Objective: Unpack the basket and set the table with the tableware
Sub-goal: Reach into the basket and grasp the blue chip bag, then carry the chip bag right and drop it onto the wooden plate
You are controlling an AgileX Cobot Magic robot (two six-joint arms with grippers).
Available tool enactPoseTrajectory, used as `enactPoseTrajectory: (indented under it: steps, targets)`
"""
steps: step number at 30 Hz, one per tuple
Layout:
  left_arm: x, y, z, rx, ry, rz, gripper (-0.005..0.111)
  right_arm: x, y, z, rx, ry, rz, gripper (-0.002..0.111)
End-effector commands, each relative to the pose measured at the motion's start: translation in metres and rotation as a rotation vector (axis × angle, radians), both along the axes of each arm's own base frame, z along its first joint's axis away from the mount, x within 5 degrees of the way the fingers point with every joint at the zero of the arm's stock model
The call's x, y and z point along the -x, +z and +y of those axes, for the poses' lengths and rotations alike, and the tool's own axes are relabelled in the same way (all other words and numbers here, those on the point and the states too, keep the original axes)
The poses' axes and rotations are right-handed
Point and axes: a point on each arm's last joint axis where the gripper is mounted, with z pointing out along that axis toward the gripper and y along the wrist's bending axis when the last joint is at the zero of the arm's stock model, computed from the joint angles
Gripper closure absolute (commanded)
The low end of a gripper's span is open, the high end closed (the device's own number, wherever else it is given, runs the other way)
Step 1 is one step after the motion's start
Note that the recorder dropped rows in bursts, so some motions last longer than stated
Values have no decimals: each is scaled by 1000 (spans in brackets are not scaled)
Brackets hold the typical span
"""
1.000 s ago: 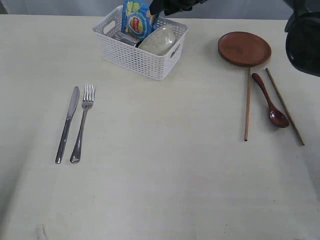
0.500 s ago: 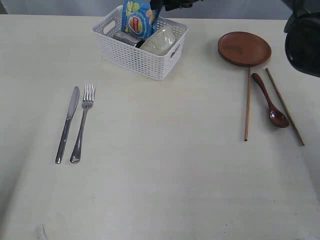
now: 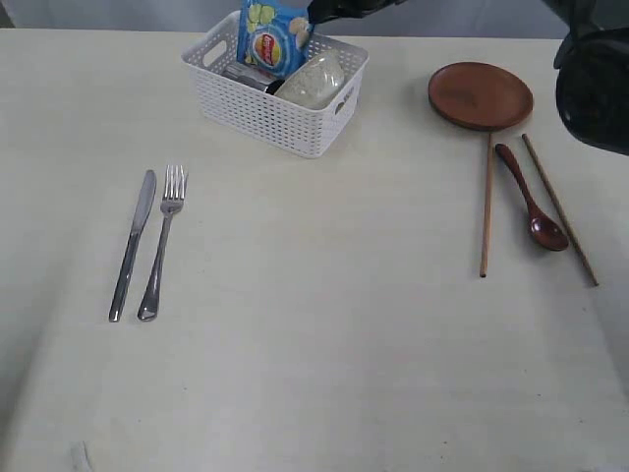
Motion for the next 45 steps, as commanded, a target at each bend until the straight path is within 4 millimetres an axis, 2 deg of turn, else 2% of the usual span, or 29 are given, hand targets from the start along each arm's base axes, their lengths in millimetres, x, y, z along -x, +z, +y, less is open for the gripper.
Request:
enactPoseTrajectory:
  steps: [1, 5, 12, 15, 19, 23, 27, 32, 35, 37, 39, 41, 45]
  targets:
    - [0, 0, 0, 6, -1, -6, 107, 1, 12, 0, -1, 7, -36, 109]
    - [0, 0, 0, 6, -1, -6, 107, 3, 41, -5, -16, -6, -95, 109]
    - [0, 0, 0, 7, -1, -6, 107, 12, 114, -27, -50, -29, -242, 109]
    - [0, 0, 0, 7, -1, -6, 107, 14, 134, -48, -48, -56, -268, 109]
    - [0, 0, 0, 7, -1, -6, 107, 12, 144, -90, -45, -122, -225, 109]
    - [0, 0, 0, 7, -1, -6, 107, 9, 139, -143, -39, -194, -136, 109]
    - [0, 0, 0, 7, -1, -6, 107, 7, 123, -200, -45, -295, -41, 109]
    - [0, 0, 0, 7, -1, -6, 107, 11, 90, -262, -125, -401, 83, 109]
    - [0, 0, 0, 7, -1, -6, 107, 14, 66, -287, -246, -423, 163, 109]
    - [0, 0, 0, 7, -1, -6, 107, 16, 51, -297, -342, -414, 225, 109]
    - [0, 0, 0, 7, -1, -6, 107, 14, 23, -306, -494, -398, 283, 109]
    - [0, 0, 0, 7, -1, -6, 107, 8, 4, -306, -611, -393, 298, 109]
    - [0, 0, 0, 7, -1, -6, 107, 4, -20, -295, -633, -395, 364, 109]
